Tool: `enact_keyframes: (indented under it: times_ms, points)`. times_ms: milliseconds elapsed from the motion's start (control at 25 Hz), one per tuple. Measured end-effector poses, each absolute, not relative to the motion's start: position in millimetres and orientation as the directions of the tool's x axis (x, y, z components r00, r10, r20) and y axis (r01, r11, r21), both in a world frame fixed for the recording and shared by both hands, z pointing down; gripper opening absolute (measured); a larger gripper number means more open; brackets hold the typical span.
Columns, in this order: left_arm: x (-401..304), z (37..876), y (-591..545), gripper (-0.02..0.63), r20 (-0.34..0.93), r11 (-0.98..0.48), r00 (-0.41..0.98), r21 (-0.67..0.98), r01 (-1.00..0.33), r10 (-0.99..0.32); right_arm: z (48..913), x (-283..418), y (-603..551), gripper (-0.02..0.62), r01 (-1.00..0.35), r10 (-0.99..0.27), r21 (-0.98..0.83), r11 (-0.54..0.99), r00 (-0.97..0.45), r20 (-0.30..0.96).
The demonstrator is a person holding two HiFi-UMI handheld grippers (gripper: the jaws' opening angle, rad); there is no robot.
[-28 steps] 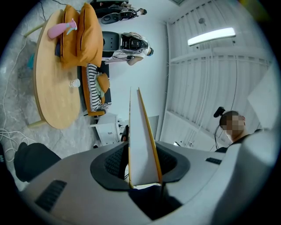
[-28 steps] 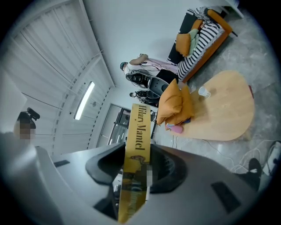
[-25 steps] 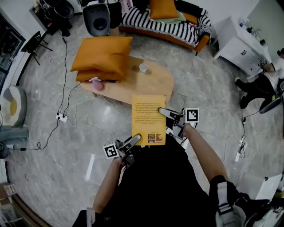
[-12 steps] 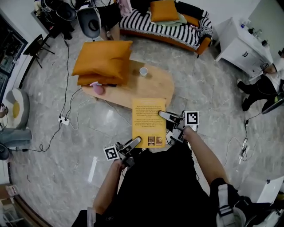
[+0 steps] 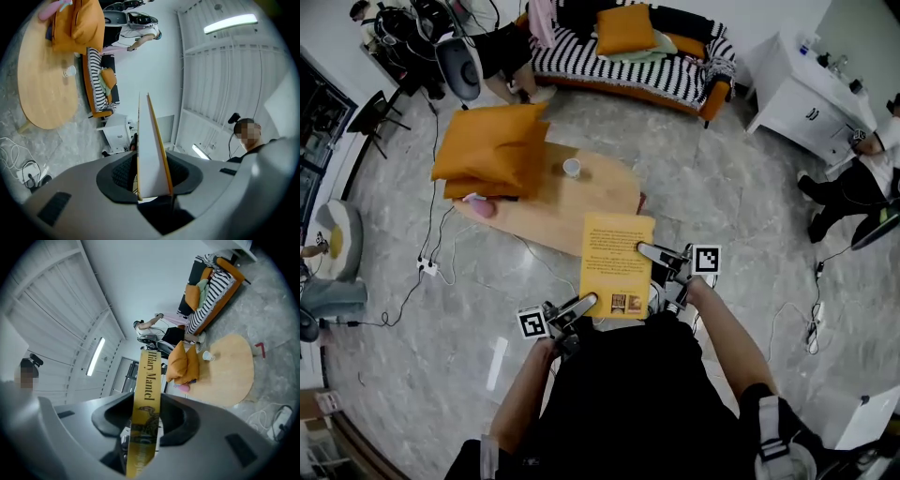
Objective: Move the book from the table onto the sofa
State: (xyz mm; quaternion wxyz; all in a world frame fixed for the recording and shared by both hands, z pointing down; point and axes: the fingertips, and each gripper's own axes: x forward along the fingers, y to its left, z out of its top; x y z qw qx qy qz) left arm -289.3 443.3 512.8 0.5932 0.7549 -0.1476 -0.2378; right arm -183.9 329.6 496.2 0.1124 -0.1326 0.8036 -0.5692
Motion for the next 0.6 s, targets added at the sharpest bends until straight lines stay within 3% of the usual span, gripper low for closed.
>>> enact_keyframes:
  times_ms: [320, 600]
  points:
    - [-139.7, 506.7, 416.2, 0.149, -0.148, -0.219, 0.816, 0.975, 0.027, -0.558, 495.7, -36.6, 295.1, 0.161, -0.014, -0.359, -0.959, 0.284, -0.929, -0.093]
    - [-38.3, 490.8, 399.6, 0.149, -0.107, -0.214, 0.845, 0.977, -0.009, -0.524, 489.4, 71.4, 285.3, 0.161, 0.012, -0.398, -0.967, 0.254, -0.91, -0.116]
